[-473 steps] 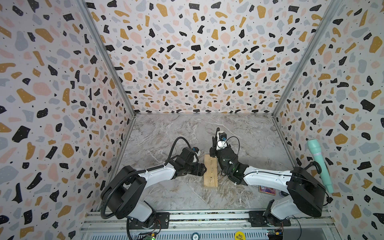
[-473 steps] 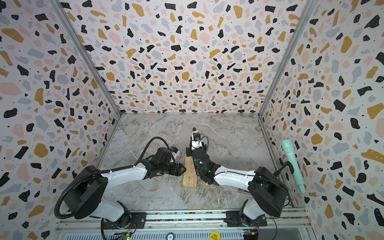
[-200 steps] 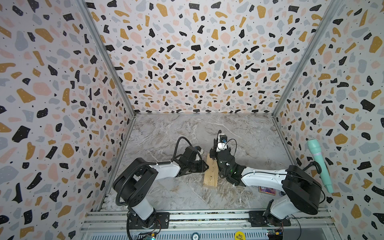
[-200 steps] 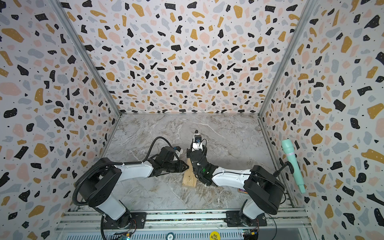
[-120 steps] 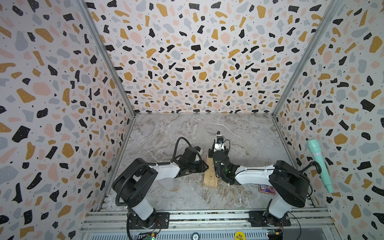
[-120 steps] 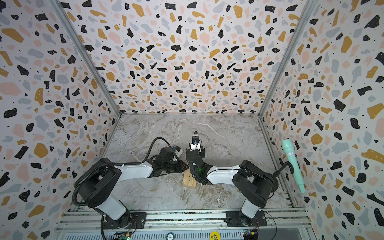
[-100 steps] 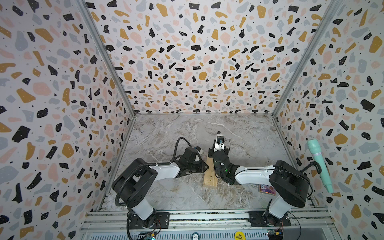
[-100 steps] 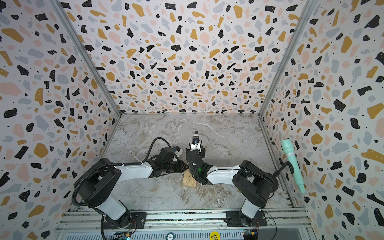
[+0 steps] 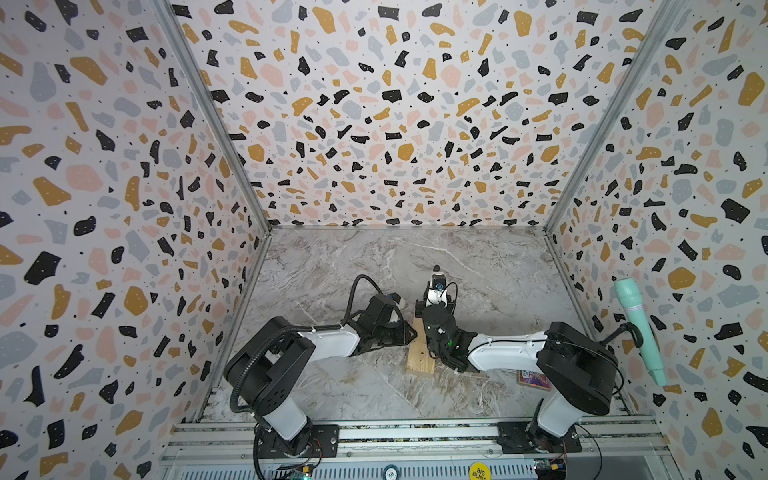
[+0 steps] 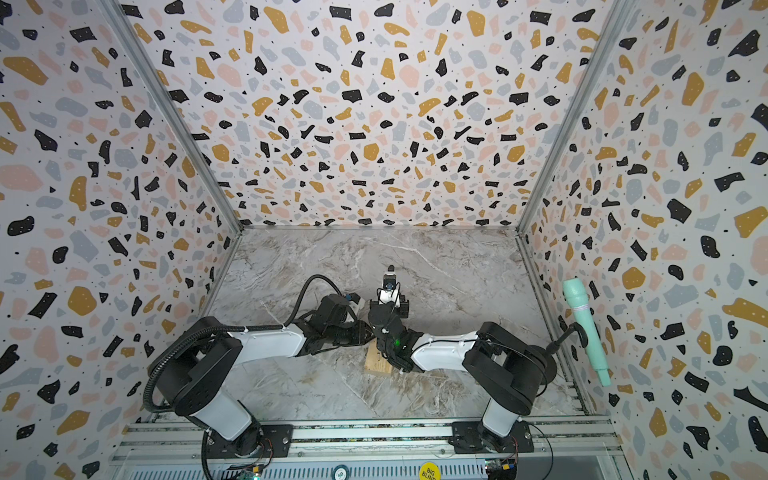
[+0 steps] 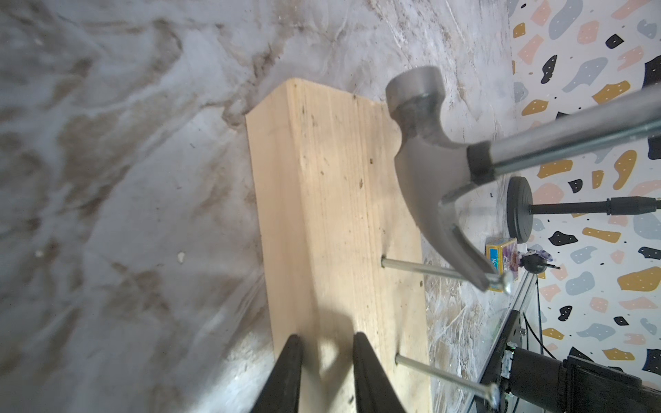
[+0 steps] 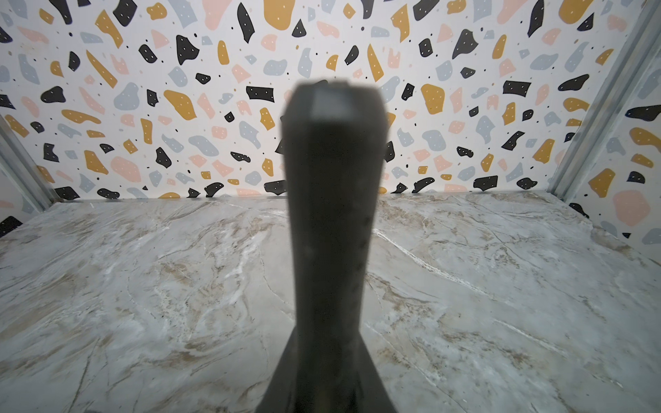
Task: Use a claw hammer to pull out a nail
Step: Remove the nail from the mounting plate.
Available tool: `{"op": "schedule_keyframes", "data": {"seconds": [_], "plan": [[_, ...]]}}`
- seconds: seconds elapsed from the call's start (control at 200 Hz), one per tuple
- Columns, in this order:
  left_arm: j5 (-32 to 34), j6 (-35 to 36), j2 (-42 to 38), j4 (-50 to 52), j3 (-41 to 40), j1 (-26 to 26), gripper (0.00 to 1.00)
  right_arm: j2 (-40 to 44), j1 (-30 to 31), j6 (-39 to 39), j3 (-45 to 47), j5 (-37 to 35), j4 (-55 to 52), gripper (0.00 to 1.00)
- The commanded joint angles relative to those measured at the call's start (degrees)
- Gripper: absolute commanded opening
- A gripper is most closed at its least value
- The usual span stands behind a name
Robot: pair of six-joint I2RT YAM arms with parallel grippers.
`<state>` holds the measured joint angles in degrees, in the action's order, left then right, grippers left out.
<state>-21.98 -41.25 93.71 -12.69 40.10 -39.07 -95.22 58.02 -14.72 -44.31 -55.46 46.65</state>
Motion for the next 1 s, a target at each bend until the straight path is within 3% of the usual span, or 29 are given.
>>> {"op": "schedule_keyframes", "data": {"seconds": [0.0,0.255,0.546,0.996], "plan": [[2.18,-0.02,1.66,6.62,-2.38,-0.19,0.27,0.40,0.82,-1.07,-2.99,-2.13,-2.11,0.00],[2.26,-0.13,1.65,6.53,-2.40,-0.18,0.27,0.69,1.39,-4.85,-4.38,-2.31,-9.68,0.00],[1.77,-0.28,2.09,6.39,-2.39,-0.18,0.26,1.45,1.40,-14.49,-5.68,-0.27,-22.57,0.00],[1.67,-0.26,2.18,6.42,-2.33,-0.15,0.26,1.57,-0.94,-16.46,-8.39,5.74,-29.55,0.00]]}}
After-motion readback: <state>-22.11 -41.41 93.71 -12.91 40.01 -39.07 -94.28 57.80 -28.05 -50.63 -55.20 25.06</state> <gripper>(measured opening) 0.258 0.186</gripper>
